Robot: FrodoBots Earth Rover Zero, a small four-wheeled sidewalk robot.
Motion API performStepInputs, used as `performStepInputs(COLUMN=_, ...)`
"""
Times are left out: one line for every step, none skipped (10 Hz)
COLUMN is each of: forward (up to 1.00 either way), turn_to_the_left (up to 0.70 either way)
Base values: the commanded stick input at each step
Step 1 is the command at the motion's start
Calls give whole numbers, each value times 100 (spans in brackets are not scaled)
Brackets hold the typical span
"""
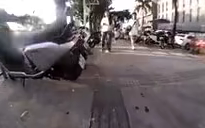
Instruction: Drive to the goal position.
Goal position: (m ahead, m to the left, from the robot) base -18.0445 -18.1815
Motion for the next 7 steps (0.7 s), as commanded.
performStepInputs(forward=45, turn_to_the_left=-26)
performStepInputs(forward=45, turn_to_the_left=-26)
performStepInputs(forward=45, turn_to_the_left=-26)
performStepInputs(forward=45, turn_to_the_left=-26)
performStepInputs(forward=45, turn_to_the_left=-26)
performStepInputs(forward=45, turn_to_the_left=-26)
performStepInputs(forward=45, turn_to_the_left=-26)
